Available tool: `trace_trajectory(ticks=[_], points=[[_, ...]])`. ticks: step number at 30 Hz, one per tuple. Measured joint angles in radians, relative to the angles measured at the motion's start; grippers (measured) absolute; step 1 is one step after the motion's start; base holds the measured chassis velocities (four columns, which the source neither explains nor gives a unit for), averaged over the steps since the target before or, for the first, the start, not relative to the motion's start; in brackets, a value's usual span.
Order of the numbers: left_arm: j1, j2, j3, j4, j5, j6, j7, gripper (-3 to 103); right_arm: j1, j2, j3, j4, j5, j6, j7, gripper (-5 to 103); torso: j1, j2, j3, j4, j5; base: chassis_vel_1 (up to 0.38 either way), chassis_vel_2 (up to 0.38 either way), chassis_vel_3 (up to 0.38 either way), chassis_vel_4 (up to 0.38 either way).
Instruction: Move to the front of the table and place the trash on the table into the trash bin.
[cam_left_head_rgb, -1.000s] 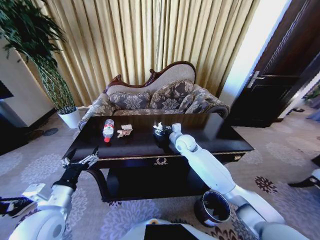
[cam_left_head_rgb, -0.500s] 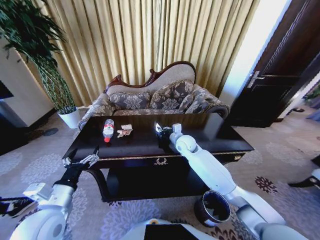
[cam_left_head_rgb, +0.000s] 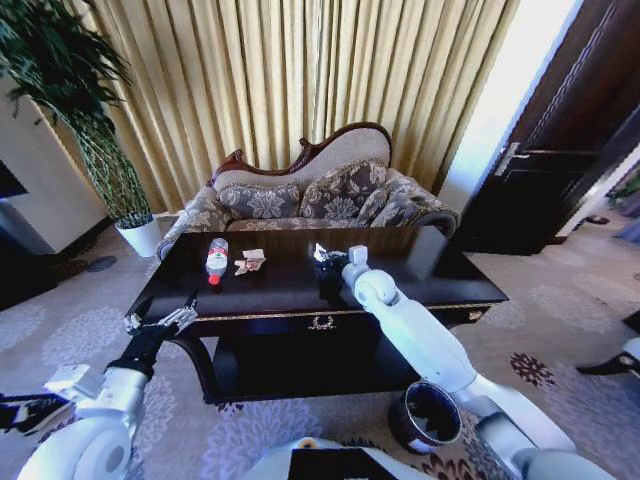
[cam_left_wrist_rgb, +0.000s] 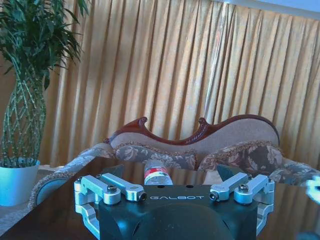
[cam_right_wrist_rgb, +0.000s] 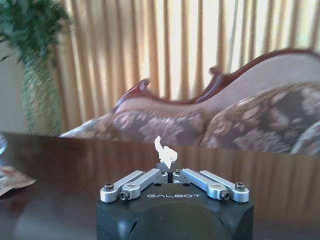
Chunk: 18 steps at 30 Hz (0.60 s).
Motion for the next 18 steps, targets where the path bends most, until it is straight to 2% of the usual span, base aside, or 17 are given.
trace_trajectory(ticks=[8, 10, 12, 13, 15, 18], points=[[-0.007, 0.009, -0.021, 0.000, 0.000, 0.000, -0.005, 100, -0.242, -0.017, 0.212, 0.188, -0.119, 0.077, 0.024, 0, 0.000, 0.000, 0.000, -0.0004, 0.0000, 0.000, 0.000, 0.000, 0.000], [-0.011, 0.013, -0.021, 0.000, -0.001, 0.000, -0.005, 100, -0.267, -0.018, 0.229, 0.206, -0.127, 0.090, 0.025, 0, 0.000, 0.000, 0.000, -0.0004, 0.0001, 0.000, 0.000, 0.000, 0.000], [-0.026, 0.027, -0.019, 0.000, -0.010, 0.009, -0.005, 100, -0.355, -0.020, 0.274, 0.266, -0.147, 0.124, 0.044, 0, 0.000, 0.000, 0.000, -0.0003, 0.0002, 0.000, 0.000, 0.000, 0.000], [-0.026, 0.027, -0.019, 0.000, -0.010, 0.009, -0.005, 100, -0.355, -0.020, 0.274, 0.266, -0.147, 0.124, 0.044, 0, 0.000, 0.000, 0.000, -0.0003, 0.0002, 0.000, 0.000, 0.000, 0.000], [-0.034, 0.042, -0.011, 0.000, -0.017, 0.016, -0.005, 100, -0.452, -0.020, 0.316, 0.331, -0.160, 0.135, 0.084, 0, 0.000, 0.000, 0.000, 0.0000, 0.0001, 0.000, 0.000, 0.000, 0.000], [-0.034, 0.048, -0.012, 0.000, -0.023, 0.017, -0.005, 100, -0.517, -0.015, 0.351, 0.366, -0.188, 0.135, 0.087, 0, 0.000, 0.000, 0.000, -0.0001, 0.0000, 0.000, 0.000, 0.000, 0.000]])
